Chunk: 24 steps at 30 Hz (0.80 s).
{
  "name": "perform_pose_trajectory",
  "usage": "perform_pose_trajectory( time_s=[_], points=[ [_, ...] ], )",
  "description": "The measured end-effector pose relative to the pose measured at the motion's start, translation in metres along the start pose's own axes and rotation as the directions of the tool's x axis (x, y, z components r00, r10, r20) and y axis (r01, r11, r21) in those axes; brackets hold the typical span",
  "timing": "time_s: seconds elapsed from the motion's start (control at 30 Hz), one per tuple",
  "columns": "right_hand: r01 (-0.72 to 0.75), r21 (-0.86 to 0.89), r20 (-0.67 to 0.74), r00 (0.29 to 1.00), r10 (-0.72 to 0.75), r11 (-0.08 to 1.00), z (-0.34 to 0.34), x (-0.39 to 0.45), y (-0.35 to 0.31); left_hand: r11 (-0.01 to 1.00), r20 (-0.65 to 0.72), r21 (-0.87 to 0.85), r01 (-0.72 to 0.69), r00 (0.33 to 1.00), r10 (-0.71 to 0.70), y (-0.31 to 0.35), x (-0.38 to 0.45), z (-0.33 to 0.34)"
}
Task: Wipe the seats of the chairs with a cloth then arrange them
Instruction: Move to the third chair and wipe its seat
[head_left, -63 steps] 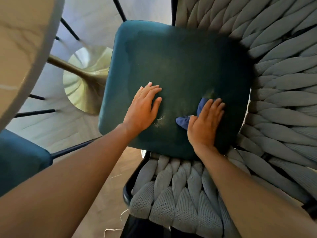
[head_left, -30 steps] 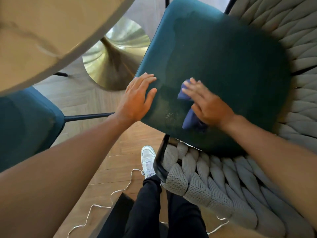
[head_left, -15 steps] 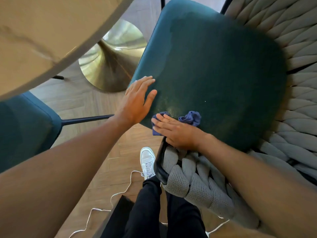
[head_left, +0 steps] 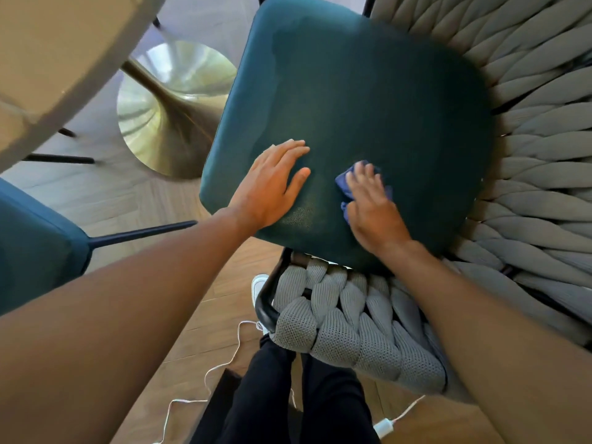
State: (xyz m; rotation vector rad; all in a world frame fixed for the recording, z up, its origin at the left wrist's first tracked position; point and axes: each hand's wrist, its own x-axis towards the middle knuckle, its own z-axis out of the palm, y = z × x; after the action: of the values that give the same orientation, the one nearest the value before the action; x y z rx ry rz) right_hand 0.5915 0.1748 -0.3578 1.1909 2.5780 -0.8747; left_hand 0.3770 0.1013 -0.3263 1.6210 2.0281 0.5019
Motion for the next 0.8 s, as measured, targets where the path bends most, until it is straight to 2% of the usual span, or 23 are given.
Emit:
perform_pose_trajectory(
  time_s=[0.1,0.2,0.3,0.37,0.43,0.5,0.6,0.7,0.8],
  points=[
    [0.153,-0.064,0.182,0.973,-0.139,0.986,0.004,-0.01,-0.006,1.0,0.022,0.012,-0.007,1.0,0.007,0.006,0.002,0.002],
    [0.377,-0.115,0.342,0.884,-0.32,0.919,-0.021,-0.018,-0.009,0.999,0.034,0.033,-0.023,0.999,0.022,0.011,0.004,0.0],
    [0.449,-0.136,0.496,0.803,-0.332,0.883,-0.042,-0.032,-0.007,0.998,0.046,0.06,-0.023,0.999,0.02,0.02,0.005,-0.007],
    [0.357,-0.076,0.468,0.837,-0.282,0.931,-0.053,-0.044,0.002,0.997,0.052,0.07,-0.04,0.998,0.036,0.027,0.007,-0.014],
    [0.167,0.052,0.273,0.946,-0.175,0.985,-0.063,-0.054,0.015,0.995,0.06,0.074,-0.069,0.996,0.064,0.035,0.008,-0.022],
    [-0.026,0.178,0.099,0.995,0.009,0.984,-0.075,-0.064,0.026,0.993,0.068,0.072,-0.095,0.994,0.09,0.044,0.007,-0.032],
    [-0.193,0.36,-0.011,0.977,0.211,0.913,-0.098,-0.079,0.023,0.988,0.092,0.074,-0.138,0.987,0.131,0.064,0.002,-0.05],
    [-0.317,0.478,-0.019,0.929,0.37,0.819,-0.123,-0.101,0.007,0.977,0.129,0.058,-0.207,0.972,0.199,0.088,-0.006,-0.072],
    [-0.335,0.595,-0.021,0.902,0.431,0.731,-0.15,-0.127,-0.02,0.959,0.179,0.049,-0.28,0.947,0.267,0.119,-0.019,-0.097]
  ],
)
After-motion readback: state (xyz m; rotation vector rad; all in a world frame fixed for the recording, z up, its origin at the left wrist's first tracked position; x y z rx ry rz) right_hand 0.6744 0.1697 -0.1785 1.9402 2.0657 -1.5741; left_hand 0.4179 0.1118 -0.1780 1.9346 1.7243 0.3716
